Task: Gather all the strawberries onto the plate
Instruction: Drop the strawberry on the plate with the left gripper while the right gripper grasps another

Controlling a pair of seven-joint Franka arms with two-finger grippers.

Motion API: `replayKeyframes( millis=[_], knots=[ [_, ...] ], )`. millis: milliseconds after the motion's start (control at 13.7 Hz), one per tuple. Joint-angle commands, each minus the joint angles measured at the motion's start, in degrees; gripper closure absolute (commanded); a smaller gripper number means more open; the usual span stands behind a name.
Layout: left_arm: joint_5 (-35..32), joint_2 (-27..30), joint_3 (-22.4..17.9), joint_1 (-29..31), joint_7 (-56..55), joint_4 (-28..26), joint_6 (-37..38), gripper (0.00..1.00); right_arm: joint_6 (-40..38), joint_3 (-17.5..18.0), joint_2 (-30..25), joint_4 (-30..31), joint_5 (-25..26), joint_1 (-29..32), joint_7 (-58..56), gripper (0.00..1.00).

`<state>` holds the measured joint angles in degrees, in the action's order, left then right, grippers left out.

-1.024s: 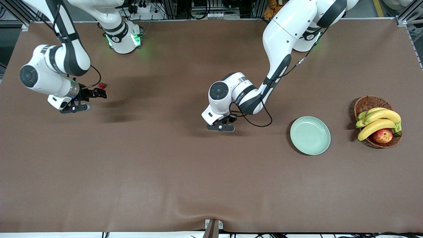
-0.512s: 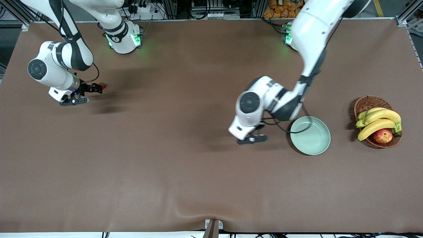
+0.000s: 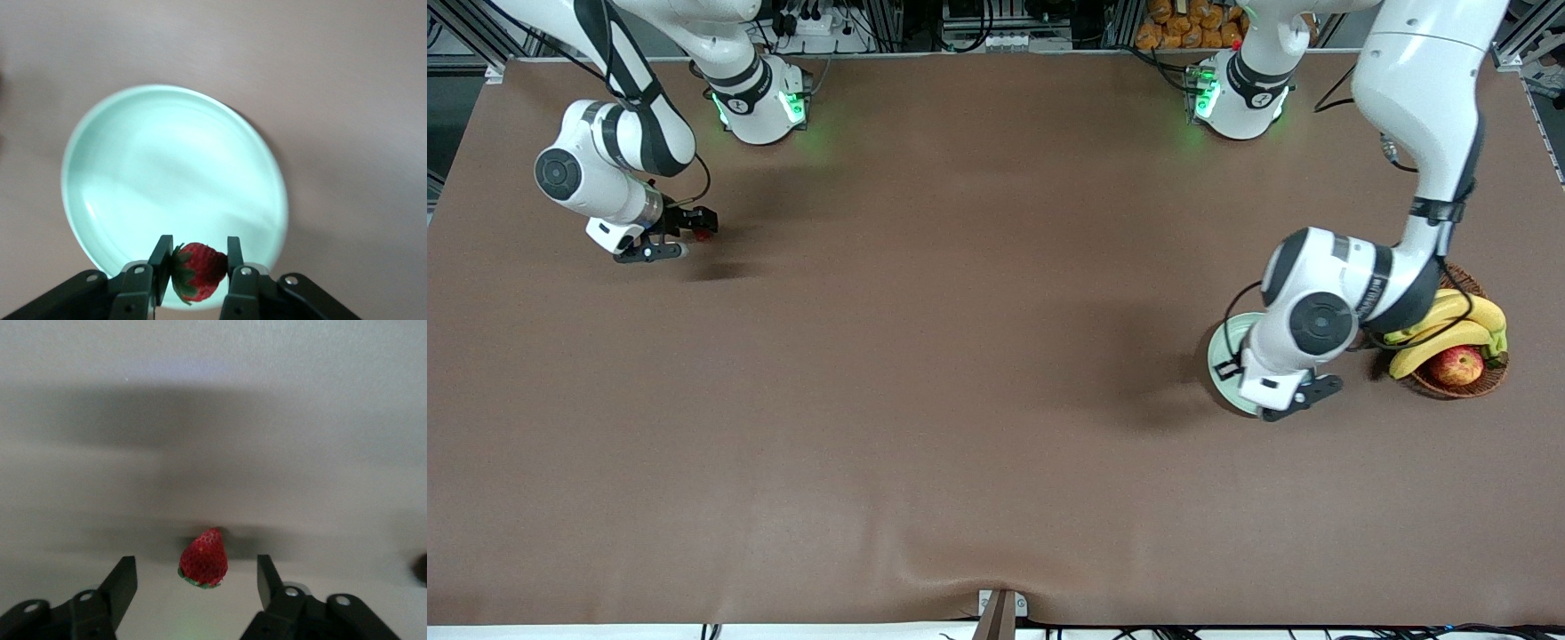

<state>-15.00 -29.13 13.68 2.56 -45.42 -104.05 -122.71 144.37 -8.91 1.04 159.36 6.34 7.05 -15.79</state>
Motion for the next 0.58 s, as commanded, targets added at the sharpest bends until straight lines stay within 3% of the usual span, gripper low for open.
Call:
replayKeyframes(
  millis=[0,146,219,292,512],
  knots=[
    [0.76,-0.65,0.65,3.58,2.44,-1.69,-3.57,1.00,3.02,-1.28,0.44,2.71,2.72,1.30,-0.20,0.33],
    [0.76,-2.24,0.65,4.99,2.71,-1.69,-5.77,1.00,3.90,-1.37,1.59,2.72,2.72,1.30,-0.20,0.38],
    [0.76,-2.59,0.65,5.43,3.49,-1.69,-5.96,0.72,4.17,-1.28,1.77,2.72,2.72,1.30,-0.20,0.45],
    [0.85,-2.77,0.65,5.70,4.46,-1.69,-5.96,0.04,4.34,-1.28,2.20,2.63,2.72,1.30,-0.11,0.54],
    [0.85,-2.34,0.65,6.05,4.64,-1.60,-5.96,0.00,4.70,-1.19,2.30,2.28,2.54,0.95,0.15,0.85]
  ],
)
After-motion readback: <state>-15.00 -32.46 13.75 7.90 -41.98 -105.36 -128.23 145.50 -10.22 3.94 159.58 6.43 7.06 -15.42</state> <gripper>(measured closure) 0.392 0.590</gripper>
